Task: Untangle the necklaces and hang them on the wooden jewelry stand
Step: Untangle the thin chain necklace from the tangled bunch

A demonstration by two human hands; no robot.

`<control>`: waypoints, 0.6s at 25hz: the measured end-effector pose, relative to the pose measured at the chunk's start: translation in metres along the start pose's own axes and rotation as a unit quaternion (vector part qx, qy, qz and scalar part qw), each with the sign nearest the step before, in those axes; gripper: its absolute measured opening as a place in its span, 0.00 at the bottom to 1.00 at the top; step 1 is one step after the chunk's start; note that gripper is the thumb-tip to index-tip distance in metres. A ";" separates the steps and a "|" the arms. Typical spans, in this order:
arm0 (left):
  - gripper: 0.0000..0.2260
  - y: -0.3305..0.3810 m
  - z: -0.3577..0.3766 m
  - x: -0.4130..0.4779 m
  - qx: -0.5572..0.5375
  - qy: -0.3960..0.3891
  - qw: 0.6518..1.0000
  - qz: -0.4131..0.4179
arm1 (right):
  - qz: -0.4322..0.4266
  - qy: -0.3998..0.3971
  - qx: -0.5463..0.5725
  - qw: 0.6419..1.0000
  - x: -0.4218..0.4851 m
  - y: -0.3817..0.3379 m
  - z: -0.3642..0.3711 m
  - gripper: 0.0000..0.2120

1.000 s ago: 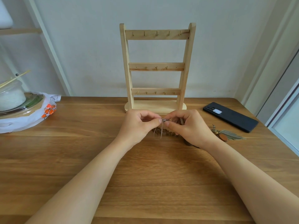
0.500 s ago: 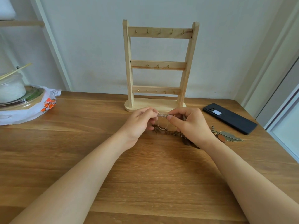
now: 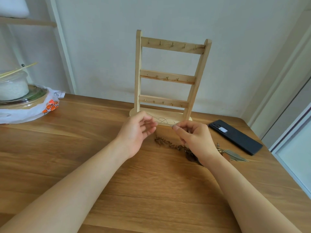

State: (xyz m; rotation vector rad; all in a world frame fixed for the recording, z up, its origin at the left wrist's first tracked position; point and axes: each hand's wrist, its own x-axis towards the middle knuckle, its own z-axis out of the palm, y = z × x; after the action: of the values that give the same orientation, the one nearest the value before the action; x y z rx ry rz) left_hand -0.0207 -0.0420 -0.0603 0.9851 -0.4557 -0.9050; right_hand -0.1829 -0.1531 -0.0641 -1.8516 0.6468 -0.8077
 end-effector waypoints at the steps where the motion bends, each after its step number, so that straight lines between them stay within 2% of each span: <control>1: 0.08 0.000 0.001 0.000 0.030 0.009 1.000 0.002 | -0.003 -0.002 -0.002 1.000 0.000 0.000 0.001 0.04; 3: 0.07 0.000 0.001 0.001 0.127 0.031 0.991 0.017 | -0.009 -0.003 -0.007 1.000 0.000 0.001 0.000 0.03; 5: 0.03 0.000 -0.001 0.001 0.221 0.063 0.972 0.042 | -0.011 -0.002 -0.013 1.000 0.000 0.001 -0.002 0.03; 7: 0.04 0.000 -0.002 -0.001 0.278 0.052 0.957 0.066 | -0.017 -0.005 -0.017 1.000 -0.001 0.001 -0.002 0.03; 11: 0.03 -0.003 0.005 -0.008 0.333 -0.057 0.937 0.085 | -0.032 -0.025 -0.029 0.999 -0.003 0.000 0.000 0.01; 13: 0.05 -0.005 0.006 -0.008 0.339 -0.057 0.935 0.088 | -0.035 -0.032 -0.037 0.998 -0.004 0.001 0.001 0.01; 15: 0.08 -0.005 0.006 -0.006 0.312 -0.057 0.947 0.054 | -0.036 -0.035 -0.050 0.998 -0.003 0.002 0.000 0.01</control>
State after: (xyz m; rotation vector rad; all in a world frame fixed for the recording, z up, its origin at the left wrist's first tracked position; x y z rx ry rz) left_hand -0.0306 -0.0410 -0.0609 1.4694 -0.9214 -0.7297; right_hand -0.1849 -0.1518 -0.0667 -1.9940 0.5880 -0.7657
